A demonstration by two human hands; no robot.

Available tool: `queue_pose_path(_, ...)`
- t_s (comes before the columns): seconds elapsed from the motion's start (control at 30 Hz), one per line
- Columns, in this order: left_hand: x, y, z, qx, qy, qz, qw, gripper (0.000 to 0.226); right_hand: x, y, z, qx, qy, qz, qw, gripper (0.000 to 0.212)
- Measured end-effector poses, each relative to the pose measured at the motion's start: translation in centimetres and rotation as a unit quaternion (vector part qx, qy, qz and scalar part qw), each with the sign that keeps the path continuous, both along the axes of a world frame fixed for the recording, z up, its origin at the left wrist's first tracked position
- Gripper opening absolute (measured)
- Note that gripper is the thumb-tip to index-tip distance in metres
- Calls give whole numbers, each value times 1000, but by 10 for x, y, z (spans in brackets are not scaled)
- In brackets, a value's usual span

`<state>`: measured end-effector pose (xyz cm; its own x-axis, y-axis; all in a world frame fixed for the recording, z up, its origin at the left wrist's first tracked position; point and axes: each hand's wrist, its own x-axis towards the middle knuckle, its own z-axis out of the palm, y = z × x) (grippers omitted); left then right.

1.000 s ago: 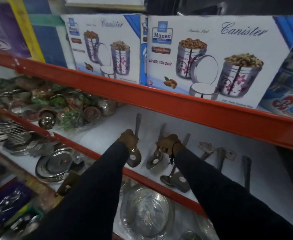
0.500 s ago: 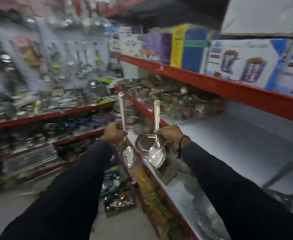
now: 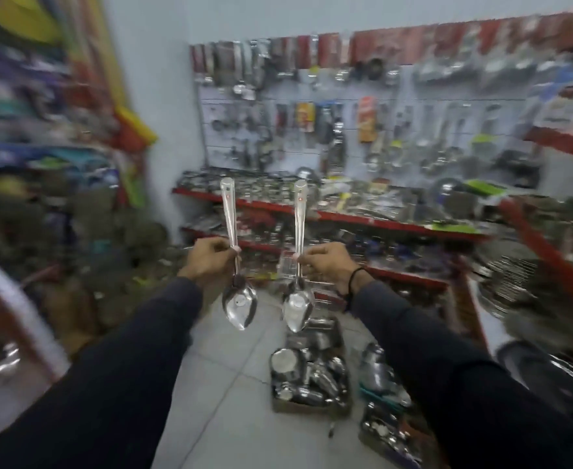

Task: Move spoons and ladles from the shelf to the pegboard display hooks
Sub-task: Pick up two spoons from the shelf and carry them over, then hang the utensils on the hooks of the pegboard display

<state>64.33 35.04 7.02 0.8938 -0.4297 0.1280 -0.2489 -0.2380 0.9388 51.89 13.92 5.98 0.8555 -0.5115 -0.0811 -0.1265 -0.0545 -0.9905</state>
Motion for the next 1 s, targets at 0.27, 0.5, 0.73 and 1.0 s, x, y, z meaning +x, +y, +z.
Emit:
queue_pose_path(0.27, -28, 162, 10, 6, -34, 189, 981, 22, 64, 125, 18, 61, -52, 208, 975, 19)
queue_pose_path(0.5, -87, 281, 19, -8, -60, 340, 939, 11, 79, 256, 26, 78, -67, 338, 936, 12)
queue_pose_path(0.73, -119, 358, 36, 3, -63, 431, 900, 13, 86, 349, 40, 88, -71, 409, 906, 10)
queue_pose_path(1.0, -114, 421, 70, -39, -86, 489, 867, 14, 104, 416, 82, 33, -103, 455, 884, 31)
